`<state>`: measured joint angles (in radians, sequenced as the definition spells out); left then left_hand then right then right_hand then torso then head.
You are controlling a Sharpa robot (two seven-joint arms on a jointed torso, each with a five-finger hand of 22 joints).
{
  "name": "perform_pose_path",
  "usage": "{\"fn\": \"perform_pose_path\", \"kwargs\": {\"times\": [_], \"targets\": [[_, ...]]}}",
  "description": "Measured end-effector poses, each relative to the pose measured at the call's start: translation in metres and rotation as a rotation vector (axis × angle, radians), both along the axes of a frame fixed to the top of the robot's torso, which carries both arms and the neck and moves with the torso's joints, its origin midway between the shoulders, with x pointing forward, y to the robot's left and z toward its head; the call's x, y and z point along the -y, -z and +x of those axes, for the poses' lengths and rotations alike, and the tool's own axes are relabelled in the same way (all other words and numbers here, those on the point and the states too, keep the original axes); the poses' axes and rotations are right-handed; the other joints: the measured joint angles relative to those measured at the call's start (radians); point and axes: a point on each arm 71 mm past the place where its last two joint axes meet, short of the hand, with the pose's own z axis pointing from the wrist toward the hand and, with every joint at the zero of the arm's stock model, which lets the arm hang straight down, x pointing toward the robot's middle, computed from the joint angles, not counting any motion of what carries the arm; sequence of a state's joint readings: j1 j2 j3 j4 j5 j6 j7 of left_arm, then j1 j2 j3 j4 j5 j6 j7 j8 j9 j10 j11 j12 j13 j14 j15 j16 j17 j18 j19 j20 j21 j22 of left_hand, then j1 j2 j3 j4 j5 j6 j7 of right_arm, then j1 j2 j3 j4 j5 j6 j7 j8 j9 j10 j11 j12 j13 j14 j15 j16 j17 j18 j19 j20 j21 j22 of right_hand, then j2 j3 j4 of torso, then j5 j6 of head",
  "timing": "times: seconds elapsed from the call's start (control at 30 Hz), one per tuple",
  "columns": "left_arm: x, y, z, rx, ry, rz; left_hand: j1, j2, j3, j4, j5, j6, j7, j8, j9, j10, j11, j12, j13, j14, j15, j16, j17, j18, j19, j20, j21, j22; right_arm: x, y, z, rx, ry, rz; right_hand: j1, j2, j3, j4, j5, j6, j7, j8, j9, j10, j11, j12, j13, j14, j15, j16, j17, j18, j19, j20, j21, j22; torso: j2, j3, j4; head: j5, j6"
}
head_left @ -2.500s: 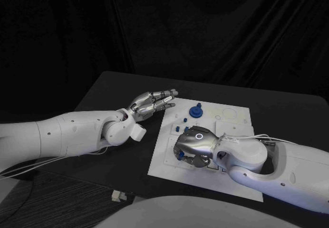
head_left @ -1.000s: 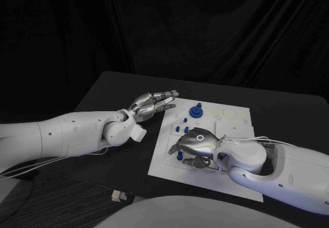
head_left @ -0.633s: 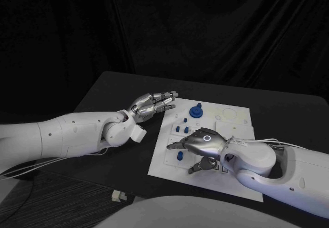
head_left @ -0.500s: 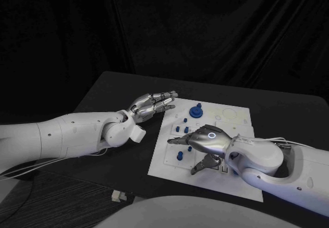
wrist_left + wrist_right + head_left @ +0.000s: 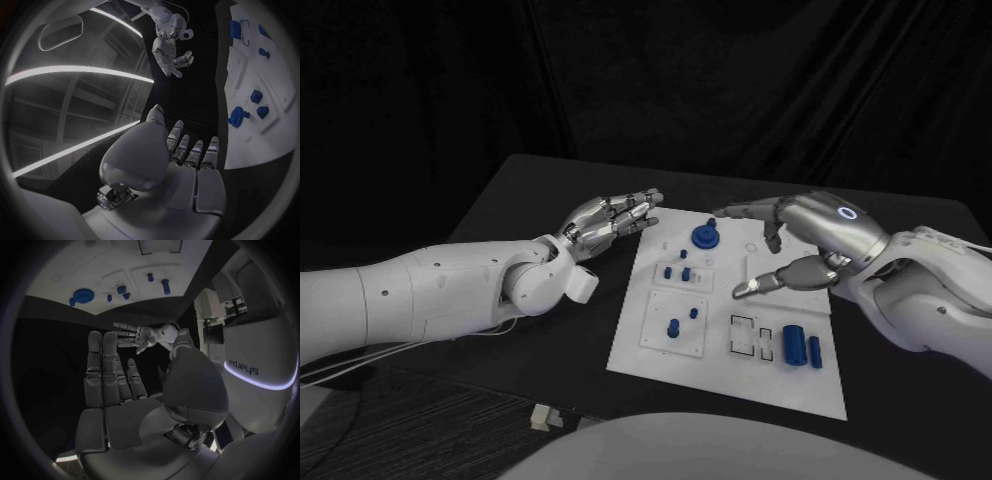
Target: Assemble the parts on the task board
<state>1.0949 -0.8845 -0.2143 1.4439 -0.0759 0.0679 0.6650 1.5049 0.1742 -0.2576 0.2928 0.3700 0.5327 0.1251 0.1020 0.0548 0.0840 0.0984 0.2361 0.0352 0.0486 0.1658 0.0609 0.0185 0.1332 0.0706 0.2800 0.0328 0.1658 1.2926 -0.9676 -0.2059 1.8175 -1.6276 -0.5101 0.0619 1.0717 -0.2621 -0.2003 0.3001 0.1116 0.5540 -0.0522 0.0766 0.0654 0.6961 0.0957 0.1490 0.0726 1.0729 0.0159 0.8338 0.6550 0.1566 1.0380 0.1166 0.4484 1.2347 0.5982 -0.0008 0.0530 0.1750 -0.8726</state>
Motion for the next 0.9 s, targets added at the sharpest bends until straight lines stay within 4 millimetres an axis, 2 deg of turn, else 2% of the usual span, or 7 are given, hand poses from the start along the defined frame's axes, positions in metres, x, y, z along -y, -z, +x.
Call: {"fn": "perform_pose_path", "kwargs": {"times": [0.2,0.37,0.47,0.53,0.63,0.73,0.9], "targets": [[0.001,0.0,0.0,0.008,-0.016,0.007,-0.087,0.008,-0.039,0.0,-0.131,0.004,0.004,0.004,0.0,0.0,0.0,0.0,0.0,-0.023,-0.037,-0.02,-0.006,0.03,-0.024,-0.019,-0.006,-0.043,0.043,0.003,0.014,-0.188,0.09,0.269,-0.062,0.084,-0.002,-0.001,-0.051,-0.056,0.007,-0.029,-0.017,-0.177,0.012,-0.03,-0.014,-0.522,0.209,-0.572,-0.326,-0.069,-0.411,0.128,-0.37,-0.327,-0.011,-0.0007,0.0008,-0.005,0.0],[0.0,-0.001,0.0,0.013,-0.028,0.013,-0.087,0.008,-0.039,0.0,-0.136,-0.004,-0.004,0.004,0.0,0.0,0.0,0.0,0.0,-0.023,-0.037,-0.02,-0.006,0.03,-0.027,-0.023,-0.01,-0.052,0.065,0.018,0.018,-0.377,0.169,0.532,-0.037,0.024,-0.055,0.003,-0.034,-0.138,-0.017,-0.032,-0.022,-0.324,-0.008,-0.056,-0.02,-0.775,0.2,-0.726,-0.481,-0.079,-0.771,0.124,-0.407,-0.69,-0.019,-0.0006,0.0028,-0.009,0.0],[-0.001,-0.001,0.0,0.015,-0.034,0.017,-0.087,0.009,-0.039,0.0,-0.112,-0.004,-0.004,0.004,0.0,0.0,0.0,0.0,0.0,-0.027,-0.041,-0.02,-0.006,0.03,-0.027,-0.023,-0.01,-0.052,0.073,0.022,0.019,-0.435,0.209,0.64,-0.025,0.005,-0.071,0.004,-0.016,-0.136,-0.015,-0.032,-0.022,-0.333,-0.004,-0.049,-0.017,-0.797,0.195,-0.74,-0.5,-0.079,-0.782,0.129,-0.406,-0.711,-0.022,-0.0006,0.0031,-0.014,0.0],[-0.001,-0.001,0.0,0.016,-0.037,0.018,-0.082,0.014,-0.039,0.0,-0.101,-0.004,-0.004,0.004,0.0,0.0,0.0,0.0,0.0,-0.027,-0.041,-0.02,-0.005,0.03,-0.027,-0.023,-0.01,-0.054,0.079,0.022,0.019,-0.443,0.23,0.672,-0.001,-0.02,-0.081,0.001,0.021,-0.082,0.039,-0.024,-0.015,-0.201,0.063,0.024,0.009,-0.566,0.217,-0.642,-0.433,-0.049,-0.561,0.168,-0.333,-0.552,-0.022,-0.0006,0.0028,-0.02,0.0],[-0.002,-0.001,0.0,0.017,-0.041,0.021,-0.08,0.015,-0.039,0.0,-0.101,-0.004,-0.004,0.004,0.0,0.0,0.0,0.0,0.0,-0.027,-0.041,-0.02,-0.006,0.03,-0.027,-0.023,-0.01,-0.054,0.088,0.022,0.016,-0.421,0.257,0.654,0.014,0.018,-0.053,0.001,0.043,0.081,0.072,0.016,0.008,0.06,0.108,0.173,0.058,-0.233,0.154,-0.492,-0.381,0.019,-0.272,0.157,-0.222,-0.502,-0.023,-0.0001,0.0024,-0.032,0.0],[-0.003,-0.001,0.0,0.018,-0.043,0.022,-0.073,0.013,-0.038,-0.001,-0.092,-0.004,-0.004,0.004,0.0,0.0,0.0,0.0,0.0,-0.027,-0.041,-0.019,-0.005,0.03,-0.03,-0.021,-0.01,-0.053,0.089,0.021,0.013,-0.386,0.265,0.544,-0.026,0.168,0.022,-0.026,0.053,0.31,0.143,0.102,0.048,0.434,-0.019,0.358,0.137,0.154,0.02,-0.313,-0.309,0.024,0.05,0.017,-0.058,-0.444,-0.024,0.0,0.0007,-0.039,0.0],[-0.003,-0.001,0.001,0.018,-0.045,0.023,-0.053,0.017,-0.029,-0.001,-0.054,-0.004,-0.004,0.004,0.0,0.0,0.0,0.005,0.0,-0.021,-0.035,-0.019,-0.005,0.03,-0.034,-0.015,-0.01,-0.052,0.075,0.025,0.006,-0.397,0.265,0.222,-0.086,0.231,0.004,-0.017,0.052,0.539,0.083,0.206,0.114,0.752,-0.144,0.852,0.692,0.385,-0.108,0.071,0.058,-0.05,0.387,-0.097,0.55,-0.043,-0.025,0.0005,-0.0023,-0.051,0.0]]}}
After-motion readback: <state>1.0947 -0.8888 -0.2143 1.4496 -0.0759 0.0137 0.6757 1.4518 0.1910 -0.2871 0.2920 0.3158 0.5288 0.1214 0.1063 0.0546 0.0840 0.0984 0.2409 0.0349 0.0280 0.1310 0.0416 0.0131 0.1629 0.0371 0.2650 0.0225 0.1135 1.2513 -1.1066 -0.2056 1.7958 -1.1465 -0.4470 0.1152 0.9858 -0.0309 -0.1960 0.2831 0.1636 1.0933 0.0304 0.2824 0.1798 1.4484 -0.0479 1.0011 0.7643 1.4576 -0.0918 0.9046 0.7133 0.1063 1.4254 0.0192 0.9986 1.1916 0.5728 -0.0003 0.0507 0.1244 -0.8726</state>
